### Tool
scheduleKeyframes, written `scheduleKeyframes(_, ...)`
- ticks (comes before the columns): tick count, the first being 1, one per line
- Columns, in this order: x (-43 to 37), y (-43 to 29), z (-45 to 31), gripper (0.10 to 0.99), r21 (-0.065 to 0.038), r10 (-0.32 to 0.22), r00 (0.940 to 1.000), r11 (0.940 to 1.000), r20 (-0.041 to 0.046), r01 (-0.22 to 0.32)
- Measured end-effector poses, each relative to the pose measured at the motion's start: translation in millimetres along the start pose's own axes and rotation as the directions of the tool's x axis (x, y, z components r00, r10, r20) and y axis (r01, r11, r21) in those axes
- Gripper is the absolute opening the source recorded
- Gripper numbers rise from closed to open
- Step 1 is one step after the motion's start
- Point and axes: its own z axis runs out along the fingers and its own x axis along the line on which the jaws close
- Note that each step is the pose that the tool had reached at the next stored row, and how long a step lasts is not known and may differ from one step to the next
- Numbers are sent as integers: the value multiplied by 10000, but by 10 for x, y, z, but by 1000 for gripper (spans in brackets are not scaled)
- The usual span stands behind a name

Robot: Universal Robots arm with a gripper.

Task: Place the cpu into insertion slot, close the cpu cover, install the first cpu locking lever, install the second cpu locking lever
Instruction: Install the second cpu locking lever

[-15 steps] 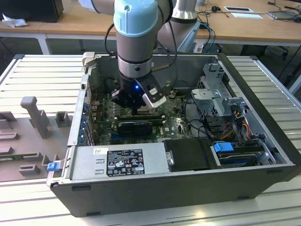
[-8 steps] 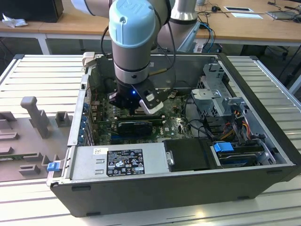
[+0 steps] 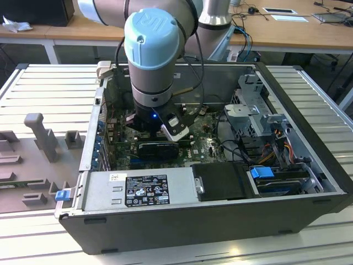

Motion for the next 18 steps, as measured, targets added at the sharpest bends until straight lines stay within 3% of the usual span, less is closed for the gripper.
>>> scheduleKeyframes(5, 14, -10, 38, 106, -136, 3, 10000, 9999, 11, -2)
scheduleKeyframes(7, 19, -10, 49, 106, -272, 6, 10000, 9996, 23, -6)
scheduleKeyframes(11, 27, -6, 78, 106, -414, 10, 10000, 9991, 34, -8)
scheduleKeyframes(15, 50, 8, 96, 106, -455, 8, 10000, 9990, 39, -6)
scheduleKeyframes(18, 61, 41, -9, 106, -458, 7, 10000, 9989, 40, -5)
